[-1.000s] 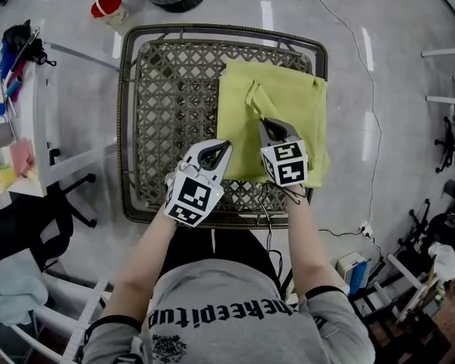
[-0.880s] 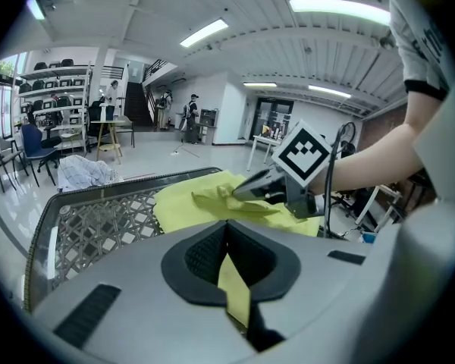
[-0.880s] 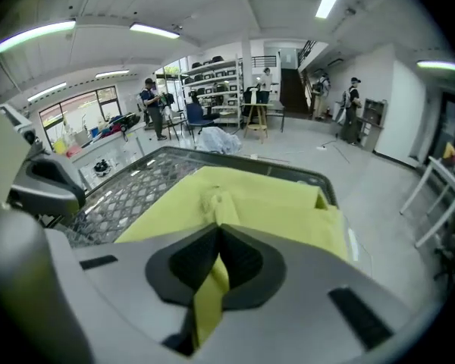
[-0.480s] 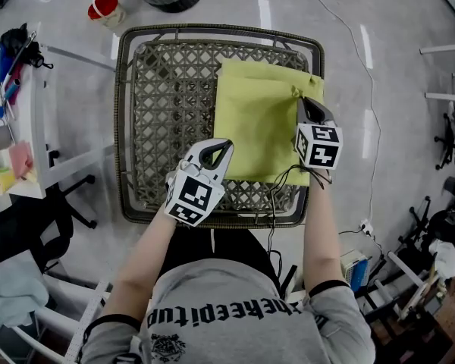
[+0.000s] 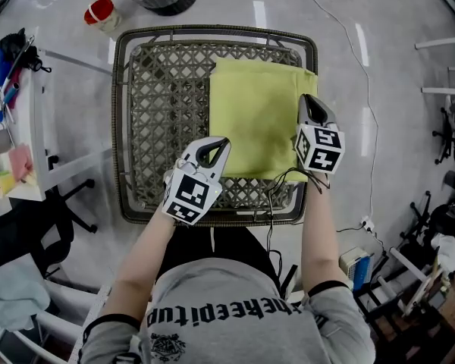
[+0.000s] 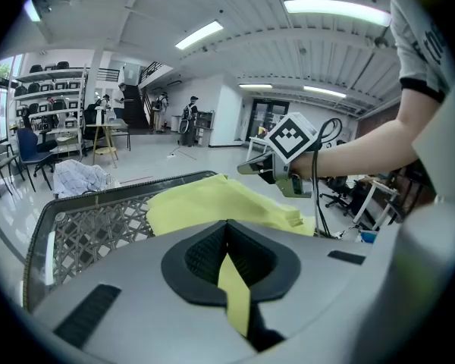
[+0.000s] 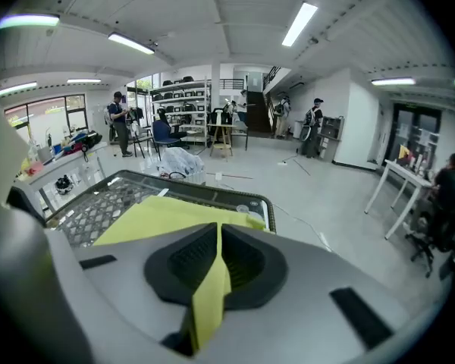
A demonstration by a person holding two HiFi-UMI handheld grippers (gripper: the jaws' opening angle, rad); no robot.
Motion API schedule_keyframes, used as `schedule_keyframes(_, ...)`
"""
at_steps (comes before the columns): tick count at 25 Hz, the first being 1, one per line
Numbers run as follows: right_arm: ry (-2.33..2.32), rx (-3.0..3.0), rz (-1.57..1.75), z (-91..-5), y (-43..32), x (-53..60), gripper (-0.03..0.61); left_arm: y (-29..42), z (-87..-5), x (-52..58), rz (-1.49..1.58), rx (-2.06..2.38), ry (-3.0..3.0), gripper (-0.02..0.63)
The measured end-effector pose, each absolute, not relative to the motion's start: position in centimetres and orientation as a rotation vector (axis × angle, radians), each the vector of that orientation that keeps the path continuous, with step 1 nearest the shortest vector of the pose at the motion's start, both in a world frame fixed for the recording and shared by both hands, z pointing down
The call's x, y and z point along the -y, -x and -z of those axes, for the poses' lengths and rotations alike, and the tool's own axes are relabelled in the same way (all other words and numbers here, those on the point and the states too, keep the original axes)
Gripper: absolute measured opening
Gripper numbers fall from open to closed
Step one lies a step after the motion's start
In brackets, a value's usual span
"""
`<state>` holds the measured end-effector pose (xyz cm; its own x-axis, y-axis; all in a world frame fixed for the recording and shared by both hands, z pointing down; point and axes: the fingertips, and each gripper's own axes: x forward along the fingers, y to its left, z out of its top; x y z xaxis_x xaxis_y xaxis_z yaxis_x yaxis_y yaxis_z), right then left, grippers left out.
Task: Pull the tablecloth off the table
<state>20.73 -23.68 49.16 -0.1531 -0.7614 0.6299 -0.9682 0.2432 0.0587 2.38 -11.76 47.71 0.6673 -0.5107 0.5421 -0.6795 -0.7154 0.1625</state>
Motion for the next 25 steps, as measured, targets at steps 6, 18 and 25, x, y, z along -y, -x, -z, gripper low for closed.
schedule_keyframes(6, -1.540, 2.187, -0.525, -45.5, -18.5, 20.4, 0.011, -3.6, -46.5, 11.2, -0.642, 0.918, -2.569, 0.015)
schedule_keyframes(18, -1.510, 2.432, -0.642, -39.3, -14.4, 11.7, 0.011, -7.7, -42.5, 9.8, -0.546, 0.838, -2.685, 0.015)
schedule_keyframes(25, -1.526, 2.499, -0.612, -35.8, -13.8, 7.6, 0.011, -9.1, -38.9, 8.0, -0.469, 0.800, -2.760, 0.015)
